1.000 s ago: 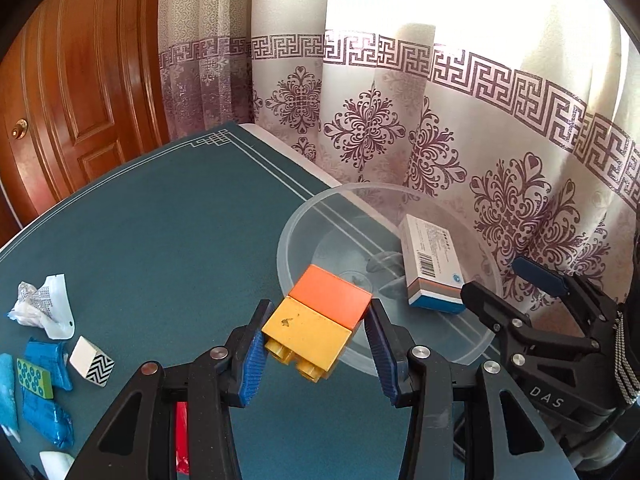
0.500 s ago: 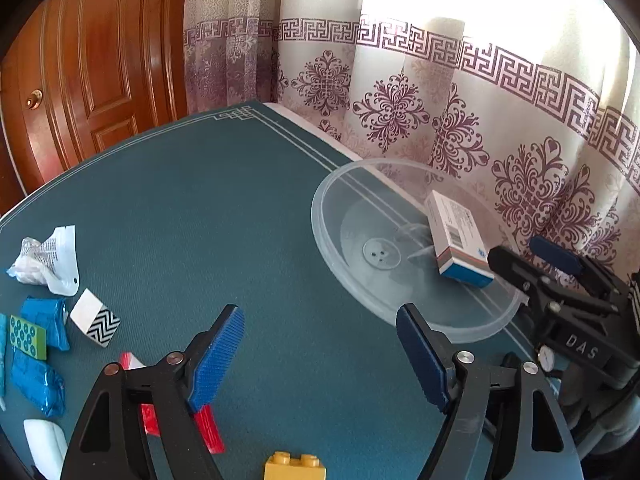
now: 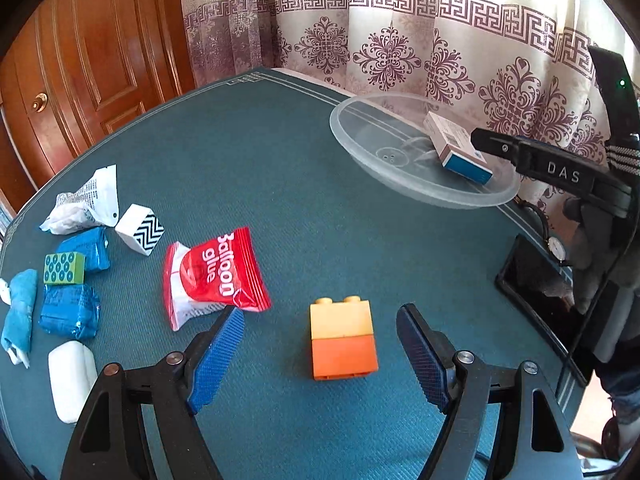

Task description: Organize objects

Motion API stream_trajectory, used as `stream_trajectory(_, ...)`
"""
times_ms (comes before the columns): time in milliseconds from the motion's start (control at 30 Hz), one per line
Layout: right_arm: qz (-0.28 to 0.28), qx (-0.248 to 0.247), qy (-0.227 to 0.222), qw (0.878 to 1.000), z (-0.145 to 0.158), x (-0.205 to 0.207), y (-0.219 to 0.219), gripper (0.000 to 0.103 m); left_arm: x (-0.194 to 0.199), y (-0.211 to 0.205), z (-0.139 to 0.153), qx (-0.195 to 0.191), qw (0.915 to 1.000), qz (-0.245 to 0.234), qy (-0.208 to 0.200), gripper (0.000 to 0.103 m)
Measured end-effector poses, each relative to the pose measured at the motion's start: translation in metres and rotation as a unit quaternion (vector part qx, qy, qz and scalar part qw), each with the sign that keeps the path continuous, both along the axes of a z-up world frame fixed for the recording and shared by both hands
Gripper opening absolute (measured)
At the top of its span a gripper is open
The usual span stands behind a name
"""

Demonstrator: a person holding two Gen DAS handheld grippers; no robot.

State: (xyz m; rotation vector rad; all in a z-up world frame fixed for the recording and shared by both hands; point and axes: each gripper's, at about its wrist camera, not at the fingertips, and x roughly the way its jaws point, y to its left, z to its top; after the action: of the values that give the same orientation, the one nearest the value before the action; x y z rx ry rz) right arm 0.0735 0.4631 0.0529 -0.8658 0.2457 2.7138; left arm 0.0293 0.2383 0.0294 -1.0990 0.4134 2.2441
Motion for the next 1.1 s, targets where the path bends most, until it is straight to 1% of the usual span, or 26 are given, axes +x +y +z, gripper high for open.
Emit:
stream_trajectory(100, 0.001, 0.0, 0.001, 1.0, 0.0, 0.0, -0.001, 0.08, -0.001, -0.001, -0.007, -0.003, 0.9999, 0.005, -0.015, 0.072)
stream_trajectory(167, 0.002, 0.001, 0.002, 1.0, 0.001, 0.001, -0.001, 0.08, -0.001, 0.0, -0.011, -0.004, 0.9997, 0.004, -0.023, 0.062)
stream_trajectory(267, 0.001, 0.001, 0.005, 1.0, 0.002, 0.002, -0.001, 0.08, 0.0, 0.002, -0.015, -0.01, 0.9996, 0.0, -0.027, 0.052)
stream_trajectory(367, 0.0, -0.001, 0.005, 1.0, 0.001, 0.002, 0.001, 0.08, 0.002, 0.004, -0.016, -0.011, 0.9995, -0.005, -0.029, 0.036)
stream_trajectory(400, -0.001, -0.002, 0.005, 1.0, 0.001, 0.003, 0.001, 0.08, 0.002, 0.005, -0.015, -0.011, 0.9995, -0.008, -0.029, 0.033)
stream_trajectory(500, -0.003, -0.004, 0.005, 1.0, 0.001, 0.003, 0.003, 0.08, 0.001, 0.008, -0.009, -0.006, 0.9996, -0.013, -0.023, 0.033)
stream_trajectory(633, -0.008, -0.007, 0.008, 1.0, 0.002, 0.004, 0.007, 0.08, -0.005, 0.02, 0.008, 0.012, 0.9996, -0.022, -0.011, 0.033)
stream_trajectory(767, -0.015, -0.007, 0.011, 1.0, 0.003, 0.006, 0.011, 0.08, -0.015, 0.041, 0.03, 0.037, 0.9987, -0.035, 0.002, 0.033)
stream_trajectory(867, -0.019, -0.006, 0.013, 1.0, 0.004, 0.007, 0.014, 0.08, -0.023, 0.062, 0.041, 0.053, 0.9973, -0.051, 0.01, 0.033)
stream_trajectory(933, -0.023, -0.007, 0.014, 1.0, 0.005, 0.008, 0.016, 0.08, -0.027, 0.075, 0.044, 0.054, 0.9966, -0.058, 0.021, 0.033)
stream_trajectory(1033, -0.031, -0.009, 0.015, 0.999, 0.004, 0.008, 0.021, 0.08, -0.035, 0.092, 0.043, 0.06, 0.9958, -0.066, 0.018, 0.033)
stream_trajectory(1100, -0.034, -0.011, 0.014, 0.999, 0.004, 0.008, 0.022, 0.08, -0.039, 0.099, 0.042, 0.068, 0.9951, -0.068, 0.023, 0.034)
